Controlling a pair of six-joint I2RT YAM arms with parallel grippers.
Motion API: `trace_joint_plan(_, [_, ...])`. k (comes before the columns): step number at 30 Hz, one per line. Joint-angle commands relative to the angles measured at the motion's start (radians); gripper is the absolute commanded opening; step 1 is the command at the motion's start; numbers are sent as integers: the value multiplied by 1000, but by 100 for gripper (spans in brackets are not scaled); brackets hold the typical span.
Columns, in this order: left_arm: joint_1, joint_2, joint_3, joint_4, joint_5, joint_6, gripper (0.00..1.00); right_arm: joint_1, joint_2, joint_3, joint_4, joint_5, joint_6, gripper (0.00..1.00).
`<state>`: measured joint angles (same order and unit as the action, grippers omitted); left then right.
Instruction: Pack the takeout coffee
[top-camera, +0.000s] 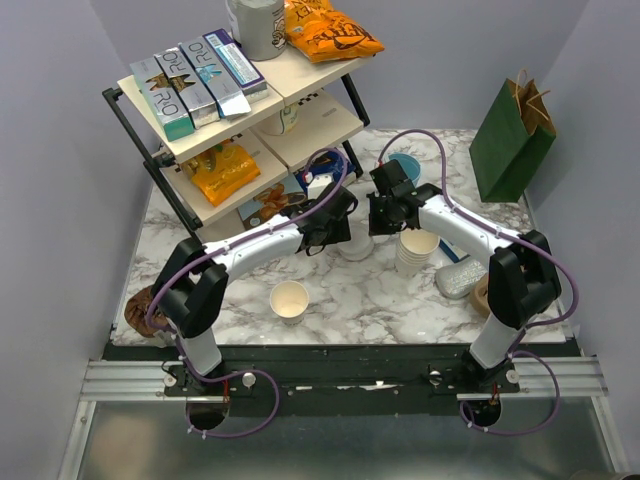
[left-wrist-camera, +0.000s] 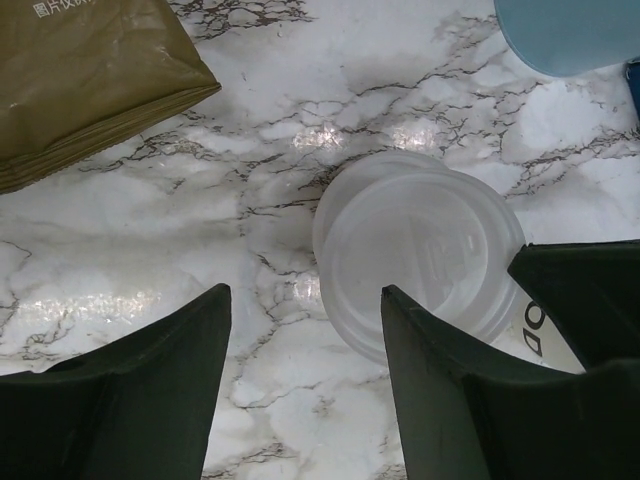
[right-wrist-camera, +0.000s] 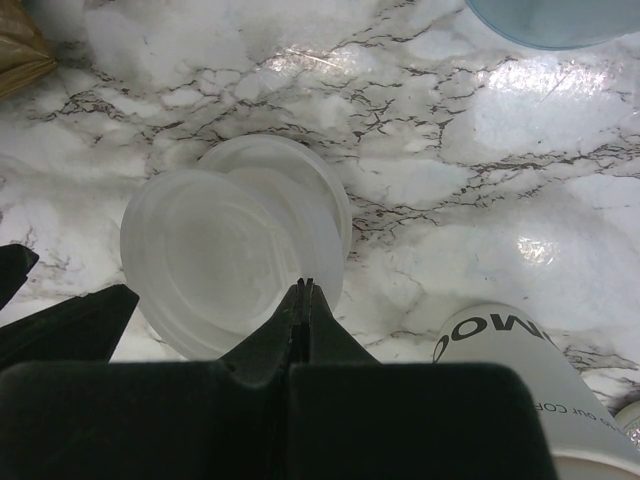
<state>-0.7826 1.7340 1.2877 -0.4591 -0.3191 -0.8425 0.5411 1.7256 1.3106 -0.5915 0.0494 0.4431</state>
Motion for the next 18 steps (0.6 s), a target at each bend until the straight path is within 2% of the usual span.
trace_joint_plan(1, [9, 22, 24, 2, 40, -13, 69, -7, -18, -14, 22, -34, -12, 1])
trace_joint_plan(7, [26, 39, 16, 31, 84, -35, 62, -9, -17, -25, 41, -42, -3, 1])
trace_joint_plan(13, [28, 39, 19, 11, 58, -43, 52, -12, -12, -24, 41, -75, 6, 1])
trace_joint_plan(18, [26, 50, 15, 13, 61, -46, 51, -13, -14, -24, 47, -91, 11, 1])
